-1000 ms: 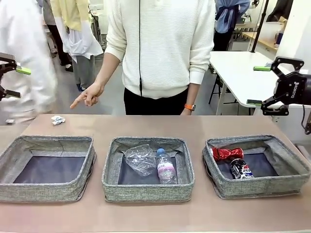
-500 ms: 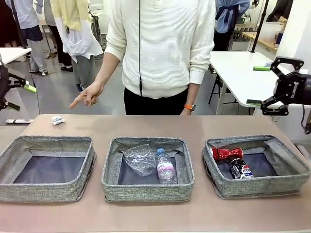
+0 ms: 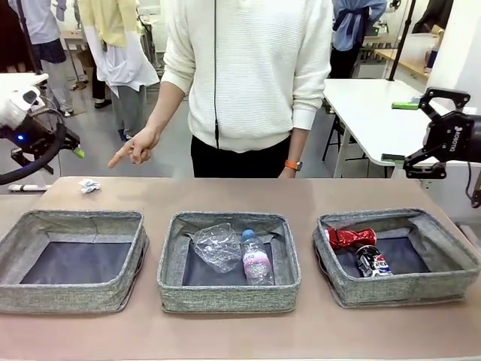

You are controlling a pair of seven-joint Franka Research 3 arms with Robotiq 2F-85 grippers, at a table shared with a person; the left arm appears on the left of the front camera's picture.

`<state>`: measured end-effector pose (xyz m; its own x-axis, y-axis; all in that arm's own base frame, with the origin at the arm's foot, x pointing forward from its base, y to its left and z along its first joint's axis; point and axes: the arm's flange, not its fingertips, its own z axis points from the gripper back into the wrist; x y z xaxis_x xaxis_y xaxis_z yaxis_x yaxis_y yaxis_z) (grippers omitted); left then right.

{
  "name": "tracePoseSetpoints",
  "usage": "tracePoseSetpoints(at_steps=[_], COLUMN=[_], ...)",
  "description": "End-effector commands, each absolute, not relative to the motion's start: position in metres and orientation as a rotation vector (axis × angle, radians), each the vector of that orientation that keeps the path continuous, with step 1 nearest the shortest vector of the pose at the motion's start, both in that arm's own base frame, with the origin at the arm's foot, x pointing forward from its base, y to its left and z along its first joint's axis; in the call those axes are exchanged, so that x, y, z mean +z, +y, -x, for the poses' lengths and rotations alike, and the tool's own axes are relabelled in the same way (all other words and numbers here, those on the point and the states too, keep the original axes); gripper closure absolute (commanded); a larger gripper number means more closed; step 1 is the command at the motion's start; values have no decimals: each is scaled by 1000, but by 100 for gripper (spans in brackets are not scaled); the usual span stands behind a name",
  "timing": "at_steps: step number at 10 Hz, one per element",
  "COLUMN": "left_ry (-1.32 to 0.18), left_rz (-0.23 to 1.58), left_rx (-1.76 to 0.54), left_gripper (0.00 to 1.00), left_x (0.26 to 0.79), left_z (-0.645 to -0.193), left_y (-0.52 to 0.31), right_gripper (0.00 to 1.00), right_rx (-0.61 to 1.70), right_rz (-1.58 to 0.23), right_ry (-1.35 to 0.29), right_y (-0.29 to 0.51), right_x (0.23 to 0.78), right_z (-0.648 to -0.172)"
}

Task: Sort the waste into the appropriate baskets.
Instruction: Pick up the waste item pointed out by the person.

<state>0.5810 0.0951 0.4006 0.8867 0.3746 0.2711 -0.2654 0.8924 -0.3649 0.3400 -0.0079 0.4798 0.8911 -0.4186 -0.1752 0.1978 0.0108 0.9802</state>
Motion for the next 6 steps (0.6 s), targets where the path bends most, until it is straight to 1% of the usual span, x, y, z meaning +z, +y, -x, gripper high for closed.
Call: tracePoseSetpoints(at_steps=[1,2,4,6], left_ry=[-245,-204,-272,-229], left_rz=[269,298,268,227], left_rx=[392,369,368,371], left_gripper=[0,0,0,0], left_x=[386,372,339,318], left_z=[-610,-621,-645,-660], left_y=[100,102,101,97], right_gripper=[0,0,0,0], right_rx=[-494,-494,-494,-494], right_rz=[-1486,-1486,-1486,-1486], right_ry=[-164,-164,-164,-164], right_y=[-9,-9,-9,-9], right_x=[482,482,482,482], right_z=[-335,-335,-335,-335])
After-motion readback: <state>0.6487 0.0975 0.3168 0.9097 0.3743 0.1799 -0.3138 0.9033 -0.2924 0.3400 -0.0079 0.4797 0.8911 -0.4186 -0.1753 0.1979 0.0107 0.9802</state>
